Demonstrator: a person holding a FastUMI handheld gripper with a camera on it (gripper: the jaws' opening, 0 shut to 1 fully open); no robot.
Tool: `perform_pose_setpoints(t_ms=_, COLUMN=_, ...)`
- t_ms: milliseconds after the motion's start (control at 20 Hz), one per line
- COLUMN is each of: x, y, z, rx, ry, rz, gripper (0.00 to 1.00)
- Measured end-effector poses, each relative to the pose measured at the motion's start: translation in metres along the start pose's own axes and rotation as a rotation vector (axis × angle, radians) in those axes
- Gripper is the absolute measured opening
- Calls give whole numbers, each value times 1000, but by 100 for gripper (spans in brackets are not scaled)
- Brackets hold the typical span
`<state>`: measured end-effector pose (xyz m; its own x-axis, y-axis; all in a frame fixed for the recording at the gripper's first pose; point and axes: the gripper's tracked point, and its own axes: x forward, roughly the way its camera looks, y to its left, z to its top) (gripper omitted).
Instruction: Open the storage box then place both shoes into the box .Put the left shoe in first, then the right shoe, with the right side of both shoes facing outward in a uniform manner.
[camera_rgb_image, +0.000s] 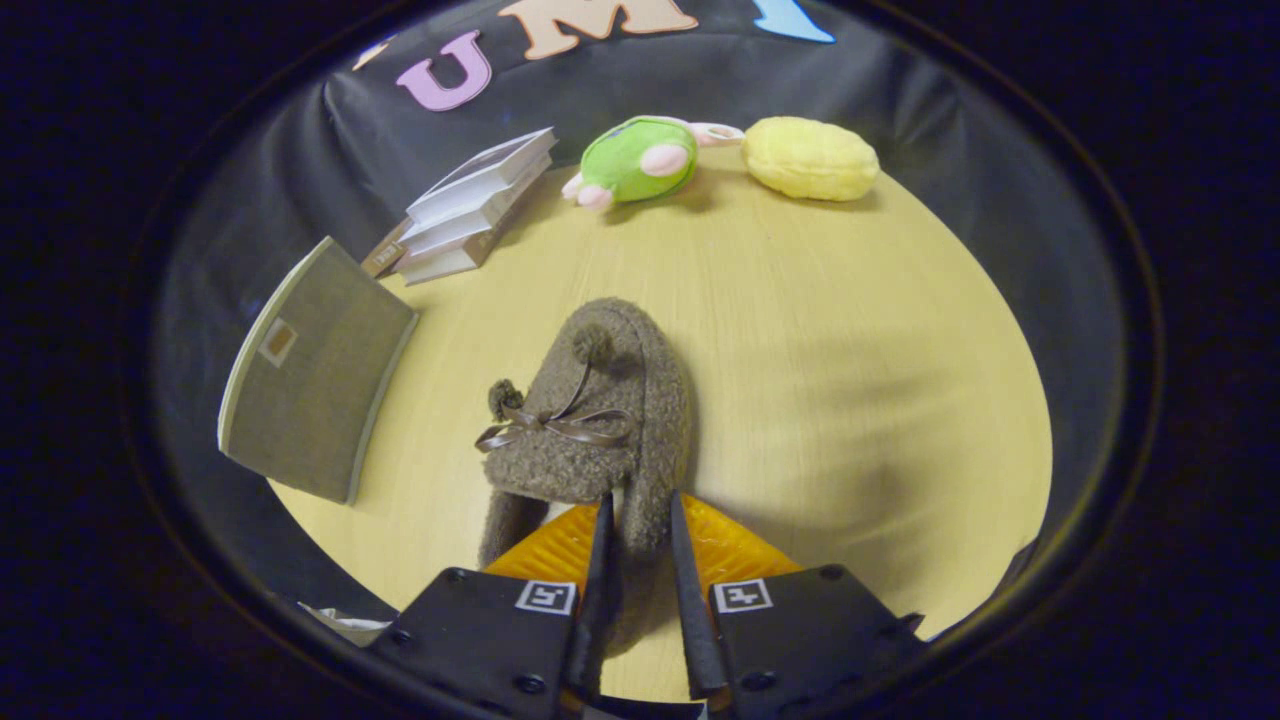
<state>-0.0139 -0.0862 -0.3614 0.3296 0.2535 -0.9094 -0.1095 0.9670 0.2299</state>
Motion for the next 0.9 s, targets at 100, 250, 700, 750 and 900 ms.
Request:
perform_pose_setpoints(t_ms=100, x=4, y=-6, z=2, rx=22, ry=1, rz=-34, gripper=29)
perform_pose_setpoints(t_ms=250, x=-2, y=-13, z=3, rx=100, ry=14, rz=-70, gripper=4)
perform_pose_setpoints(t_ms=700, x=-35, y=19, z=18, rx=286, ry=14, rz=-47, gripper=4)
perform_pose_setpoints(t_ms=750, x=-40, y=26, z=23, rx=290, ry=4, rz=-46, gripper=4)
perform_pose_setpoints(t_ms=900, x=-52, y=51, z=38, rx=295, ry=-20, rz=-32, gripper=4)
